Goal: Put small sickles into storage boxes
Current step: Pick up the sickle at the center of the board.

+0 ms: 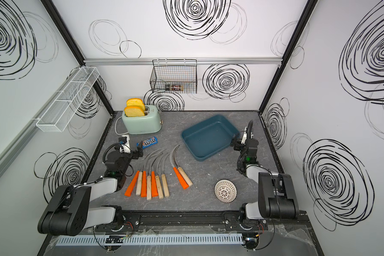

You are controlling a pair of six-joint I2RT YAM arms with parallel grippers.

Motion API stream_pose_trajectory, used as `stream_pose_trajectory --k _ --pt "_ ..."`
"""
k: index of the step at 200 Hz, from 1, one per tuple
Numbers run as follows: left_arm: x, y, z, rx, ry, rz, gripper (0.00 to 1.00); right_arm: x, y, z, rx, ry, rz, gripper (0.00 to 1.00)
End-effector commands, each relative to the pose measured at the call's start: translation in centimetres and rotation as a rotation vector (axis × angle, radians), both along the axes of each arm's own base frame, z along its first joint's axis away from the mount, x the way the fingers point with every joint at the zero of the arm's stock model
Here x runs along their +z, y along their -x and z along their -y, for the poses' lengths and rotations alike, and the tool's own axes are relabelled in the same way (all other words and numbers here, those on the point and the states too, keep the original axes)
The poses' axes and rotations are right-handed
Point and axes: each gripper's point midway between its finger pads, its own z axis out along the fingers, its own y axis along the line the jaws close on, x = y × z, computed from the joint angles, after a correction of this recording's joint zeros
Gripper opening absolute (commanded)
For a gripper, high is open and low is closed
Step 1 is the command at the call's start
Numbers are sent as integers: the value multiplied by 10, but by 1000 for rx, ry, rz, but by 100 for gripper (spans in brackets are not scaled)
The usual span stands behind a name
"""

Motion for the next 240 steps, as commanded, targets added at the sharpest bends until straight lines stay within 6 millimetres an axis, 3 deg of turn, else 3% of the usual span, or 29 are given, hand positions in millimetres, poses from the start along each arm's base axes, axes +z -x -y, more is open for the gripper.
stream_pose_trajectory --k 1,39,63,92,142,168,212,240 --pt "5 -3 -4 27 -3 -38 96 -2 5 -5 -12 -35 -99 98" --pt "13 -2 -6 44 -17 -99 96 19 0 -22 -20 -229 -204 98" --pt "21 3 -6 37 -32 -137 96 31 2 -38 91 -332 -196 99" --pt "38 11 -1 0 -59 -148 96 45 4 -57 213 -328 -174 99" --pt "69 27 8 -47 -95 -163 96 45 20 -99 367 -329 -231 89" --pt "76 36 14 -84 -103 -204 96 44 31 -127 449 -269 -276 84" --pt "90 42 18 -112 -110 -257 96 49 45 -149 501 -243 -329 82" --pt "93 40 21 -127 -142 -316 96 47 61 -174 565 -236 -365 77"
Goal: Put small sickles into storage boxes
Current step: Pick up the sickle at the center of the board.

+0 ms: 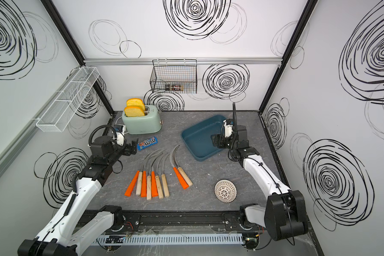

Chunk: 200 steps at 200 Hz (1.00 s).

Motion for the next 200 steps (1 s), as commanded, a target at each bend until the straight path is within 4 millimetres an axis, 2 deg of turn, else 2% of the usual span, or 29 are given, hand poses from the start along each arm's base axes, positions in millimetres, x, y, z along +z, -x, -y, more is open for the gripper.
stream_pose_trajectory --k 1,31,66,101,142,200 --pt "4 1 6 -42 -40 -61 96 4 17 -19 68 22 -25 77" --pt "-4 -4 9 -65 -72 -159 96 -8 36 -46 139 87 -78 73" --pt "-15 -8 9 -57 -57 -230 96 -9 59 -74 249 152 -112 61" --pt "-7 -7 13 -68 -30 -173 96 -12 86 -107 358 219 -132 62" --pt "3 -3 13 -55 6 -133 96 -42 115 -143 472 298 -214 62" --pt "8 4 15 -63 17 -107 96 -82 139 -169 558 390 -335 60"
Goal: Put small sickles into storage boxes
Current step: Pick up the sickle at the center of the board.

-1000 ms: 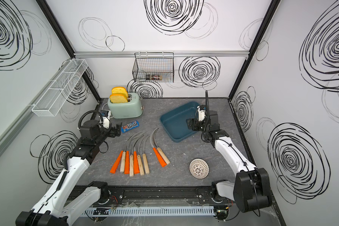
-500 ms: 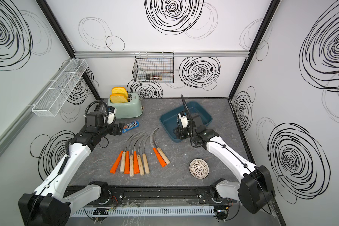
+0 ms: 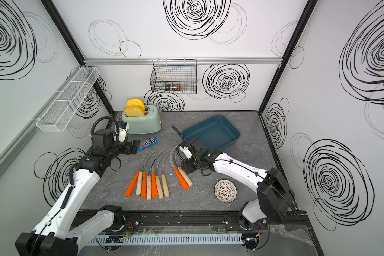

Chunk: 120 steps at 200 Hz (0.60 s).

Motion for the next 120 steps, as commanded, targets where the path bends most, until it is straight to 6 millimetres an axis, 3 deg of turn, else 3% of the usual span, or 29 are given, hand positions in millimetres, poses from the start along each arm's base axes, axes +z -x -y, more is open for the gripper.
stream_pose_trajectory --k 1,57,120 --pt "11 -1 4 -11 22 49 96 -5 5 -5 16 53 -25 60" --pt "7 0 -2 37 47 33 96 -47 16 -14 37 203 -83 54" --pt "0 1 -10 61 64 29 96 -61 9 -15 17 269 -65 50"
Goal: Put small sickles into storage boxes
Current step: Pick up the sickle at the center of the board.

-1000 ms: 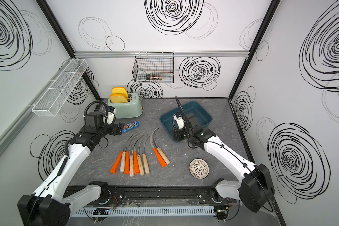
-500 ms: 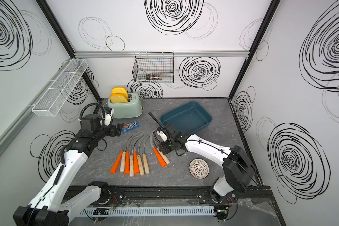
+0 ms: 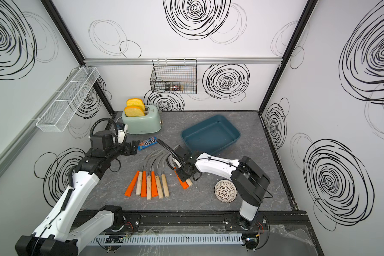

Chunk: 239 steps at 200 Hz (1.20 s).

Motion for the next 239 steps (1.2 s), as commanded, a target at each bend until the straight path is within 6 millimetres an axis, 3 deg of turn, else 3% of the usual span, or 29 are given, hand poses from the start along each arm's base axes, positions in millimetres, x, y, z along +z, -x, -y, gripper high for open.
stream_pose_trajectory --k 1,97,239 --pt "7 -3 -4 17 19 42 96 3 -8 0 -14 28 25 50" --pt "8 -2 -14 47 35 48 96 -13 -18 -5 -40 62 10 42" --pt "10 2 -12 20 45 53 96 -29 -24 1 2 157 23 42"
